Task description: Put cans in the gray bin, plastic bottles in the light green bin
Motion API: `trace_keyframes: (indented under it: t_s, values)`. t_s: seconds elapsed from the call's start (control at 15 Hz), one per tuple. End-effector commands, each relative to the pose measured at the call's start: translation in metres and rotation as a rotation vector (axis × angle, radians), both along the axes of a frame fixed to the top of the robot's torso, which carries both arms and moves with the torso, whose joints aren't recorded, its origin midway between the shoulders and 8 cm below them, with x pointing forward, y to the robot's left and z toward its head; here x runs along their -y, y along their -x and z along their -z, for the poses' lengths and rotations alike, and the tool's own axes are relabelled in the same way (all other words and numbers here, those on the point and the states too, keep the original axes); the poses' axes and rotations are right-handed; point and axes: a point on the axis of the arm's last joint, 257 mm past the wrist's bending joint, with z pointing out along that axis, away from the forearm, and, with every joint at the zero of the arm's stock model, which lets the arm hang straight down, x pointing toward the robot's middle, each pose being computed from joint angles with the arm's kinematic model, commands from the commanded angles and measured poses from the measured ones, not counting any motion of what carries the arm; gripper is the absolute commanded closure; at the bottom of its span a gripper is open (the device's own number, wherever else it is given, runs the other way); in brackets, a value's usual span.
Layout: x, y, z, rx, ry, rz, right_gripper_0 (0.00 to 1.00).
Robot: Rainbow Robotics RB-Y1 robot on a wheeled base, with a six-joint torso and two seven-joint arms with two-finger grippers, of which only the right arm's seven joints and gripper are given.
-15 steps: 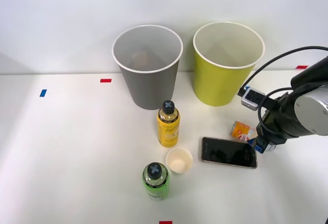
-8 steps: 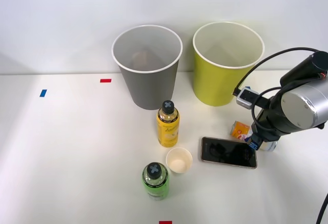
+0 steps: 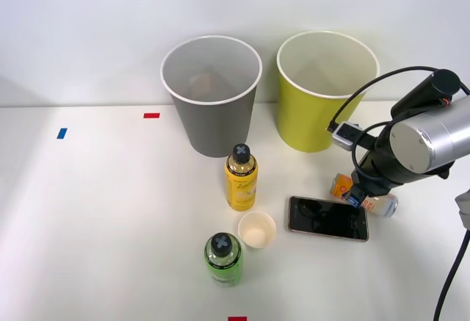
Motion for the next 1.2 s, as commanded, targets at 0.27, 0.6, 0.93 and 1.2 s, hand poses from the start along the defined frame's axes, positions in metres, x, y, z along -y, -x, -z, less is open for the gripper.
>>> trace_keyframes:
  t_s: [0.27, 0.6, 0.93, 1.2]
  values:
    - [-0.006, -0.006, 0.014, -0.002, 0.018, 0.003, 0.00]
    - [-0.007, -0.006, 0.015, -0.003, 0.012, 0.014, 0.00]
    - [-0.006, -0.008, 0.015, 0.008, 0.023, 0.029, 0.00]
    - [0.000, -0.014, 0.027, -0.007, 0.019, 0.046, 0.00]
